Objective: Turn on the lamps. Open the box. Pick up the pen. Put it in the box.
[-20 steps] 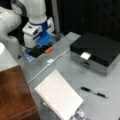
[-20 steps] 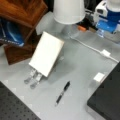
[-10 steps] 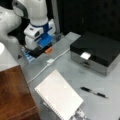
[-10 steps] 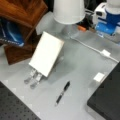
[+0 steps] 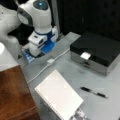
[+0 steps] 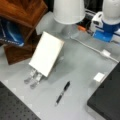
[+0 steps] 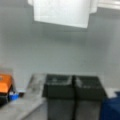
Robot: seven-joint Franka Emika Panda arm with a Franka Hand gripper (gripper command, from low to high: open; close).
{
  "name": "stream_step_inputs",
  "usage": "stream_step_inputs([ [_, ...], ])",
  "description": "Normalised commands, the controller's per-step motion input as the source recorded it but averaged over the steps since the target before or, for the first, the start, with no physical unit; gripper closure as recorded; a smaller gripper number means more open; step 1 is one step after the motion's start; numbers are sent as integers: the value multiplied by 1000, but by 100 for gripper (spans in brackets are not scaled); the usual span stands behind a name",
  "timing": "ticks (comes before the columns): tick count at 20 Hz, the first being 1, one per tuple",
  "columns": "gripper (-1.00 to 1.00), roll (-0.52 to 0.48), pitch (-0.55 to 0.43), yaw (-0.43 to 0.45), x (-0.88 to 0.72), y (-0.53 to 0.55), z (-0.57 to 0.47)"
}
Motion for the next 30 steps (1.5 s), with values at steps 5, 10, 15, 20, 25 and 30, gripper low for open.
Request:
stream_step_inputs([
  [5,100,82,-433,-79,-570,-83,-501],
  [10,100,57,-450,-74,-636,-145,-525],
  [15,100,36,-498,-56,-658,-204,-518],
  [20,100,20,-526,0,-695,-210,-404],
  [25,100,10,-544,33,-728,-217,-402],
  [30,100,13,-565,53,-759,-186,-473],
])
